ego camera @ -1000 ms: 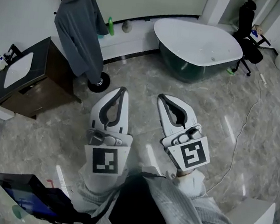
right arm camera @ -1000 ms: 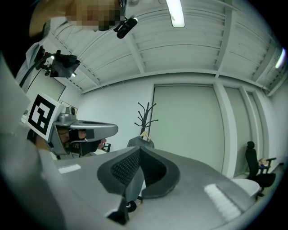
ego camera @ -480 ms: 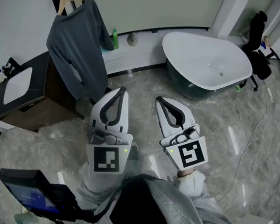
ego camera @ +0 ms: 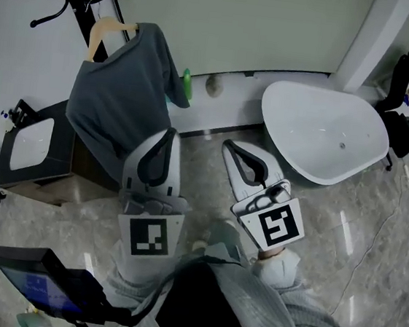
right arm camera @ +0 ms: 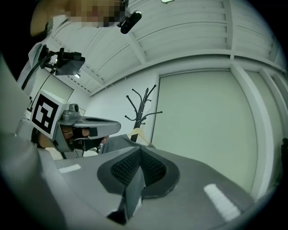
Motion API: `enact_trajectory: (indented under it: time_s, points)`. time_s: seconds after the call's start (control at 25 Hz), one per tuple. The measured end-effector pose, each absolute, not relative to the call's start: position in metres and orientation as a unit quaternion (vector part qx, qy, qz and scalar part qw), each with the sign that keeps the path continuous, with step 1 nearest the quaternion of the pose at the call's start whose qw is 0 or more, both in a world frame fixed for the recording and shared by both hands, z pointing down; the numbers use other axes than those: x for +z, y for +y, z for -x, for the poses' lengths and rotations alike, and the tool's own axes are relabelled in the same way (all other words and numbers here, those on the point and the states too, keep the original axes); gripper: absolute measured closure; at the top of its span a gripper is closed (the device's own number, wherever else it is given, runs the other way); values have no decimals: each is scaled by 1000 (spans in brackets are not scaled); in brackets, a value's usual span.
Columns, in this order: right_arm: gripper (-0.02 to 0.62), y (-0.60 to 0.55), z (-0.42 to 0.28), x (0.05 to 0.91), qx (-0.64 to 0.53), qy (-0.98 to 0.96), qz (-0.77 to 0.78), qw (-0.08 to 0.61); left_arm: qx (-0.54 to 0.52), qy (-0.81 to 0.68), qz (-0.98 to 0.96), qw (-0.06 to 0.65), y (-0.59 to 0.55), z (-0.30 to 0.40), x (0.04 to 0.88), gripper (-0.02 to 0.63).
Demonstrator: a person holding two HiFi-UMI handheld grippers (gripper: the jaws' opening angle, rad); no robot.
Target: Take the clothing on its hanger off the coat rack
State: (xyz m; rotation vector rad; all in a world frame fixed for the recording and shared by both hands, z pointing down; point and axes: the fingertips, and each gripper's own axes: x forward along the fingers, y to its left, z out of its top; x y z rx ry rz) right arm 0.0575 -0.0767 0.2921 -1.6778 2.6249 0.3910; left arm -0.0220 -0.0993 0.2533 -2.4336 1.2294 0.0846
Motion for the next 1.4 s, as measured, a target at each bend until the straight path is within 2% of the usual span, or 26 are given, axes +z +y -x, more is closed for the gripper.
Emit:
enact_trajectory:
  time_s: [0.24,0.48,0.88,1.16,1.4]
  points:
    - [592,-206,-67,303,136,867,479,5,6,505,835,217,-213,15,266,601]
    - [592,-318,-66,269,163,910,380,23,3,609,758,231,-302,23,239,601]
    - [592,-368,-33,235,148,953,255,76,-84,733,643,207,-312,67,226,601]
    - [592,-405,37,241,190,957,212,56,-148,779,575,202,-334,131,233,601]
    - [572,-416,51,224,231,951,199,49,-193,798,528,219,-337,151,212,600]
